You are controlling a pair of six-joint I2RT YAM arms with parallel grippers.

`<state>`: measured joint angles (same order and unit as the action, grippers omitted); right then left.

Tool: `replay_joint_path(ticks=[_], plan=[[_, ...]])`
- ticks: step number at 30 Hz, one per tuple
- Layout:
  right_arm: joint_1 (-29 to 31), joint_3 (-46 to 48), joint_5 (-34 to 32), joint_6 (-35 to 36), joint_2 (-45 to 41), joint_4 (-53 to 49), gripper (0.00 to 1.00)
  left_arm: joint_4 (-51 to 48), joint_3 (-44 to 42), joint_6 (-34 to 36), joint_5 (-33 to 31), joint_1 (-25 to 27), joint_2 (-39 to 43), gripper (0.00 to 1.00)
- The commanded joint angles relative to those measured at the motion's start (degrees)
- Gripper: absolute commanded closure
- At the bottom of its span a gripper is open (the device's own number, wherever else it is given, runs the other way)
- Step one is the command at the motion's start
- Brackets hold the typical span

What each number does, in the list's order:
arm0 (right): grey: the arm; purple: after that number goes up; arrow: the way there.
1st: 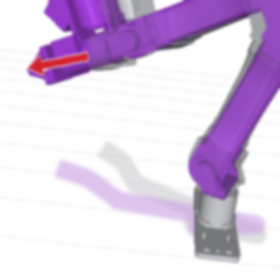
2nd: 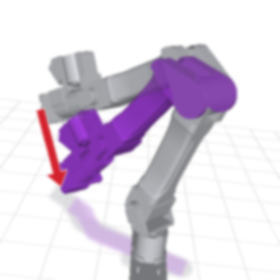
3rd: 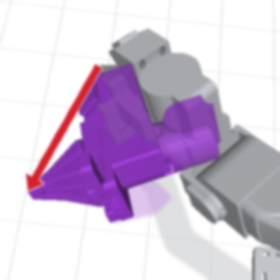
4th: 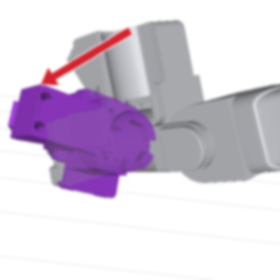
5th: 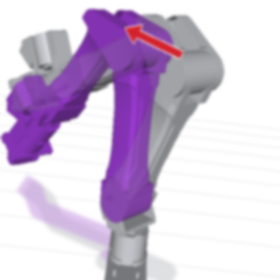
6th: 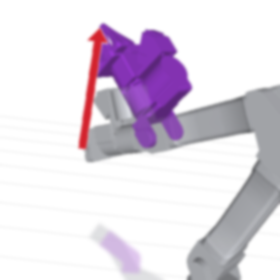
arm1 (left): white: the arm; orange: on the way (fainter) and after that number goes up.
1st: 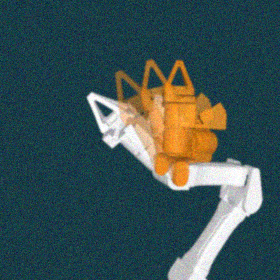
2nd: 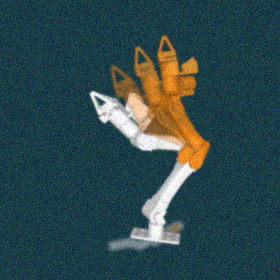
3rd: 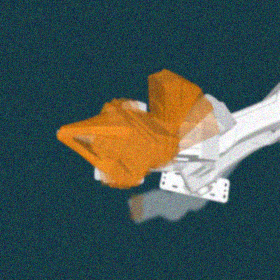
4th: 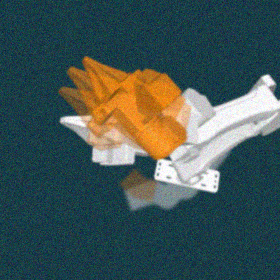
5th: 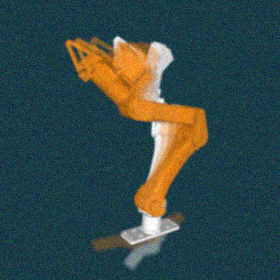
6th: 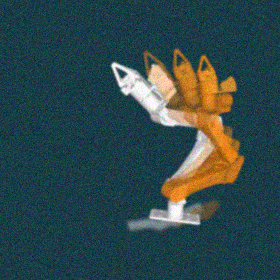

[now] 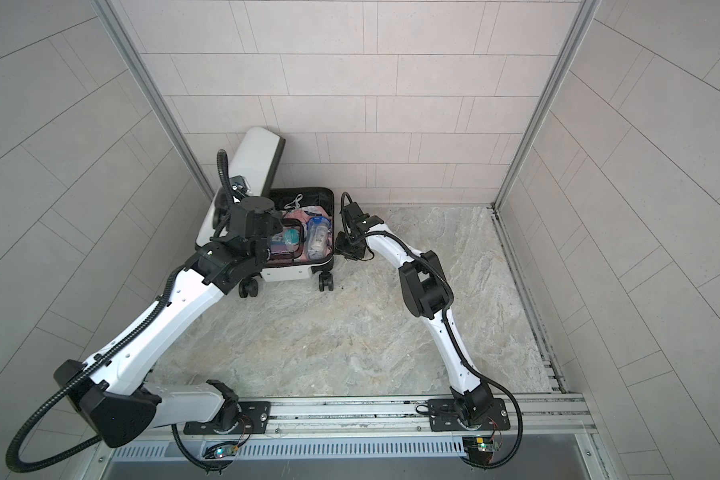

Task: Pack the luggage
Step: 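Swing the lid shut with the left gripper while the right gripper holds the base, then grasp the closed suitcase at its wheel housings with both grippers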

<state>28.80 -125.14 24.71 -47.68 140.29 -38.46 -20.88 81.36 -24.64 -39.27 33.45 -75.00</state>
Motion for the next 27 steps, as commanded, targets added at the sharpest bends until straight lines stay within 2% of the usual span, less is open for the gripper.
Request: replay_joint_path(ticks=[1,3,7,9,11,13,16,22,27], plan=[[2.37,0.37,4.13,-1.09,-0.79,4.35,0.57,7.16,0.28,-7.01,7.70,2.99,1.38,0.34],[2.18,0.96,4.12,-1.08,-1.09,4.54,0.55,7.21,0.16,-7.19,8.67,4.64,1.14,0.30],[1.36,4.95,3.97,-1.34,-3.11,5.87,0.50,7.49,0.09,-6.26,10.09,5.62,1.94,0.30],[0.75,8.72,3.76,-1.60,-4.90,7.55,0.46,6.56,0.87,-4.19,8.96,5.49,2.38,0.29],[-0.10,12.69,3.76,-1.94,-7.36,9.90,0.42,5.12,1.87,-1.38,7.78,4.79,2.64,0.24],[-0.83,16.17,3.76,-1.98,-9.42,11.56,0.38,2.68,3.01,-0.24,8.54,2.70,2.86,0.22],[-1.72,20.45,3.89,-1.33,-12.32,13.03,0.32,-1.51,3.31,-1.71,14.53,-4.62,3.91,0.21],[-1.90,26.41,2.74,2.02,-20.44,13.20,0.19,-6.22,0.05,-7.20,32.77,-25.81,5.11,0.16],[-0.68,28.98,0.12,5.86,-27.60,9.84,0.15,-7.17,-4.83,-7.86,40.33,-38.58,5.34,0.16]])
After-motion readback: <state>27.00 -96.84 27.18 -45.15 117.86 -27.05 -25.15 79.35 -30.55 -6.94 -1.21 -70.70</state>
